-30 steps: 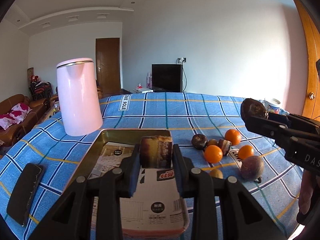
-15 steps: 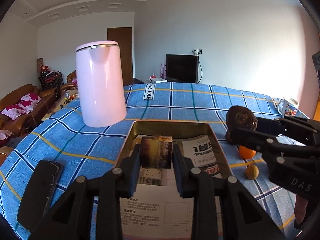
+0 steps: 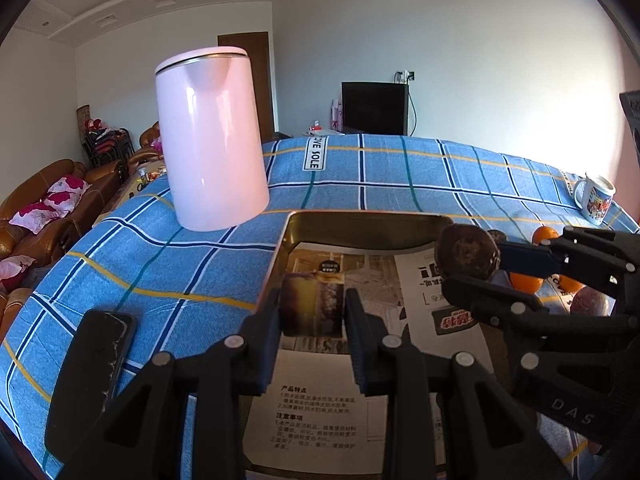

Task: Organize fruits
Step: 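Carry the brown fruit and taro piece over the tin box with both grippers, then open both grippers to drop the fruit and taro piece into the tin box, then grasp the purple root with the right gripper while the left gripper grasps the small yellow fruit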

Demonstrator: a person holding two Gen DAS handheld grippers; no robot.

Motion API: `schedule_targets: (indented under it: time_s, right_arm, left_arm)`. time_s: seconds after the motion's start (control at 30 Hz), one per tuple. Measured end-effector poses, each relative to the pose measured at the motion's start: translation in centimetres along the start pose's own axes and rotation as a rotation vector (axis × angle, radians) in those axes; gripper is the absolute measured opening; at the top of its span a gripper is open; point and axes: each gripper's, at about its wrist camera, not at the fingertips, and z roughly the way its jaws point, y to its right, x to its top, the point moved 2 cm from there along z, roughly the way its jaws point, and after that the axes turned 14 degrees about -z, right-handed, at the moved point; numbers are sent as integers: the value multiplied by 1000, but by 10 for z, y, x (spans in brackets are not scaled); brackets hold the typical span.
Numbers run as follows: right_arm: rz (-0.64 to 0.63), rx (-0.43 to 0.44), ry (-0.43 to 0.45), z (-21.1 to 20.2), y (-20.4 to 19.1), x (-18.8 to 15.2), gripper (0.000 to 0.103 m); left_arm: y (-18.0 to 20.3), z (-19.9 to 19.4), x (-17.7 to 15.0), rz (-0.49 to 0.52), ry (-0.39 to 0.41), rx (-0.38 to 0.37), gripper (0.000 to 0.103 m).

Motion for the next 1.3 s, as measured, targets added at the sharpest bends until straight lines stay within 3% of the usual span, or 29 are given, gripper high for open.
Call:
schedule_targets:
  time_s: [0.27,0.4,0.5,0.6,0.63,0.77,0.9,1.07,1.3]
  right_arm:
    - [-14,17,-56,13,-6,-1,37]
    - [-18,13,-63,15,-9,-1,41]
    - [-13,0,-51,8,-8,-2,46]
    - [5,-13,-20,-12,-1,-10,61]
    - [13,-26,-3,-21,3,-15,65]
    - [67,-117,30,-62,29,-48,69]
    - [153,-217,13,-93,62,-87,81]
    - [215,-214,-47,-96,86,-115,81]
    - [281,-99,-115,-73,97,-126,81]
  left_arm:
    - [3,5,-3,29,-28,16,33]
    - [2,0,-2,28,-3,28,34]
    - [-1,-7,-2,4,11,9,50]
    - [2,-24,-2,-6,55,-15,73]
    - [5,-29,-2,-6,68,-27,76]
    - [28,-44,-5,15,85,-84,76]
    - [58,-50,-13,53,66,-149,78]
    - [98,-46,-29,127,16,-195,78]
    - [130,-30,-43,192,-49,-209,78]
